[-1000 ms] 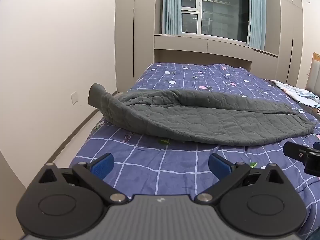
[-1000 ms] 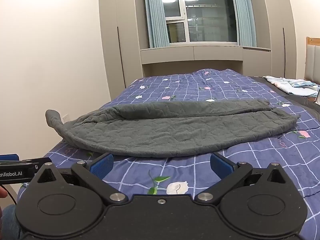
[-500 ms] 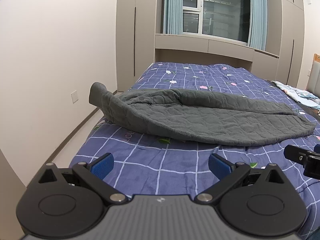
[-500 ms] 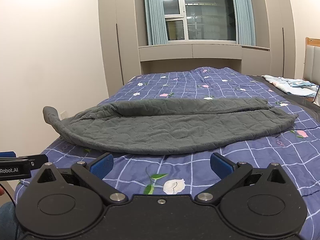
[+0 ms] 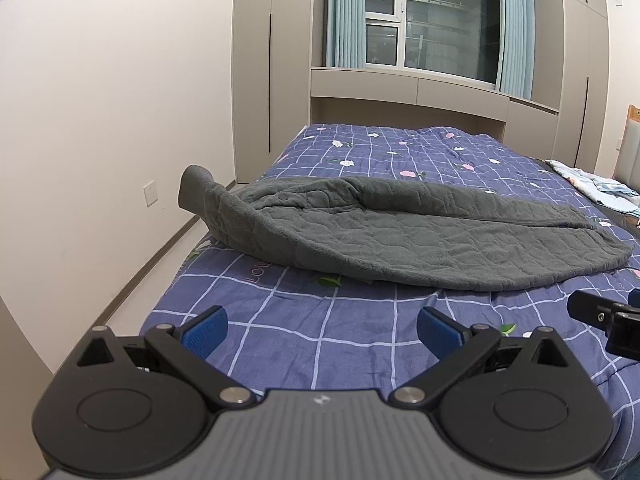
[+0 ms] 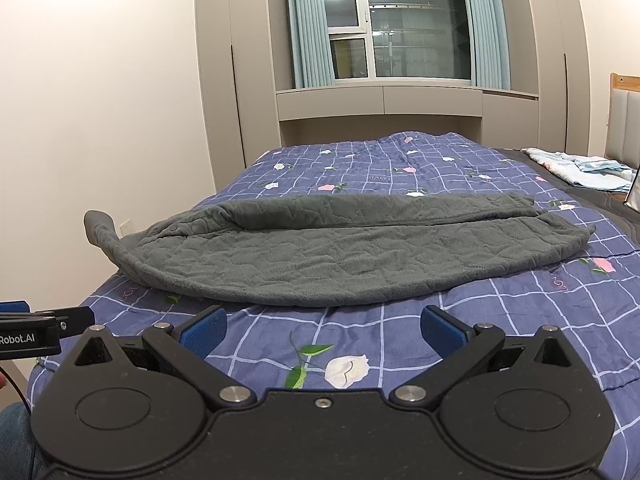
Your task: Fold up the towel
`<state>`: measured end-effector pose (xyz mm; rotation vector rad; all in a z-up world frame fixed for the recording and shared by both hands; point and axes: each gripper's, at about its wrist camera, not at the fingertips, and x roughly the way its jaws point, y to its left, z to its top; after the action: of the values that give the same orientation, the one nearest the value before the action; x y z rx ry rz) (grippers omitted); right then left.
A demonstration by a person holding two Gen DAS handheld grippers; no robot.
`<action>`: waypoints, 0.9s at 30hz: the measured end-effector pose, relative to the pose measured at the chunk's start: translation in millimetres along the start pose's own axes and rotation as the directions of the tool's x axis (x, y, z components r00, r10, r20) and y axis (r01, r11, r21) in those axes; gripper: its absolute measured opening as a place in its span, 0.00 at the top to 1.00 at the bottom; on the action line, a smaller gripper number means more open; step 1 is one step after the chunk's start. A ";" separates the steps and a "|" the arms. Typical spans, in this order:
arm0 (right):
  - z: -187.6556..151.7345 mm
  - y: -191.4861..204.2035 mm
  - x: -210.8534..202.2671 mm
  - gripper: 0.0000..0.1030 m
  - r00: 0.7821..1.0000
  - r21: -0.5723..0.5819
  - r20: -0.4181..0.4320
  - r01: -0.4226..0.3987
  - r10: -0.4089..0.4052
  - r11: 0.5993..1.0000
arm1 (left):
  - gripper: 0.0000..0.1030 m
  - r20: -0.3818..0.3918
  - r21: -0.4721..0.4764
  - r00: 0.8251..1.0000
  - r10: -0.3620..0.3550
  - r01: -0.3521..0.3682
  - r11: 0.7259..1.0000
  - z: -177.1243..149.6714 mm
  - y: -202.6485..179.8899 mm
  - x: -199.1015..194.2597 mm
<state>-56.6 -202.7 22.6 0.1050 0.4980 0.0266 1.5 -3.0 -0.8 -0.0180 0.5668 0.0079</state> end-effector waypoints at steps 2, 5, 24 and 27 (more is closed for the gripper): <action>0.4 0.4 0.2 0.00 1.000 0.000 -0.001 0.000 0.000 1.000 | 0.01 -0.001 0.000 1.000 0.000 0.000 1.000 0.0 -0.1 0.0; 0.4 0.3 0.2 0.00 1.000 0.000 -0.001 0.000 0.000 1.000 | 0.00 0.000 0.000 1.000 0.000 0.000 1.000 0.1 0.2 0.1; -2.9 0.2 1.3 0.00 1.000 -0.002 -0.006 0.000 0.000 1.000 | 0.01 -0.001 -0.001 1.000 -0.001 0.001 1.000 0.2 1.0 0.3; -2.5 0.4 1.2 0.00 1.000 -0.001 -0.007 0.000 0.000 1.000 | 0.01 -0.001 -0.001 1.000 0.000 0.000 1.000 0.1 1.0 0.3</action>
<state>-56.7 -202.0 20.0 0.1036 0.5045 0.0277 1.9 -2.0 -0.9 -0.0192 0.5675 0.0078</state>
